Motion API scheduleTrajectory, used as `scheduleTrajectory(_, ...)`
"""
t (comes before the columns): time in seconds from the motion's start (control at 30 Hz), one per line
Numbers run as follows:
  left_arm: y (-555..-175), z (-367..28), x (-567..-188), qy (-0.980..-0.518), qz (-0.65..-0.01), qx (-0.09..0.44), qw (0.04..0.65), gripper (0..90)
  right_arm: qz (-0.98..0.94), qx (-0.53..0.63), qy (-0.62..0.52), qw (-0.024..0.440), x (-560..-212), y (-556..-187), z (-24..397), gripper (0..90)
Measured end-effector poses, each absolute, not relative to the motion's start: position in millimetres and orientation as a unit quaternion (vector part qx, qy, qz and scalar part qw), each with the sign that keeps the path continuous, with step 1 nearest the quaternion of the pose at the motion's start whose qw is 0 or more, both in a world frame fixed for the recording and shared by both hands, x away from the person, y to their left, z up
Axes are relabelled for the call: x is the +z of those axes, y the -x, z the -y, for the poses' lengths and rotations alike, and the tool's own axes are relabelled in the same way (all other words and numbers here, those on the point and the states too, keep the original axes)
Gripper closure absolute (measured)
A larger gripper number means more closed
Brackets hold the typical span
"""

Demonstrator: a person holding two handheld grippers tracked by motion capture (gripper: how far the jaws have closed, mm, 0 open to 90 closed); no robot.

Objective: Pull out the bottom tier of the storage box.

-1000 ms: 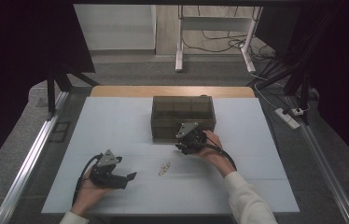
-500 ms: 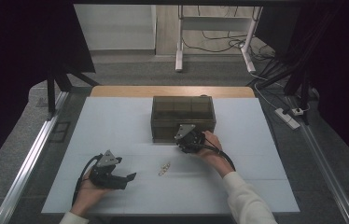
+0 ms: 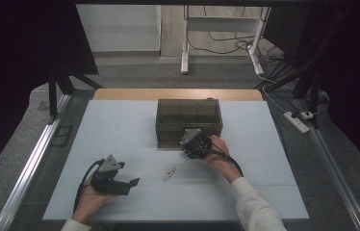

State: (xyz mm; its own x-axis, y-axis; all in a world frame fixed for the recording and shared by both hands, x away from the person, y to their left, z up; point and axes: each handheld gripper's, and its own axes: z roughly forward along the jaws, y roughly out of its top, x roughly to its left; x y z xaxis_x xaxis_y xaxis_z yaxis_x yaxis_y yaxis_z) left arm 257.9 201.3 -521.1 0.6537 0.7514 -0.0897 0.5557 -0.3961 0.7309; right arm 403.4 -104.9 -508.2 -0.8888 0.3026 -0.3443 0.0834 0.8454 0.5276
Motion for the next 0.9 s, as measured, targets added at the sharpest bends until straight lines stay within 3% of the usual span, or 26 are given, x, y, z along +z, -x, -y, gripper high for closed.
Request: scheduleTrajectory(0.9,-257.7,-201.2,-521.9,-0.825,-0.400,0.131,0.377,15.2,-0.941,0.255,-0.101,0.199,-506.2,-399.4,104.5,64.9)
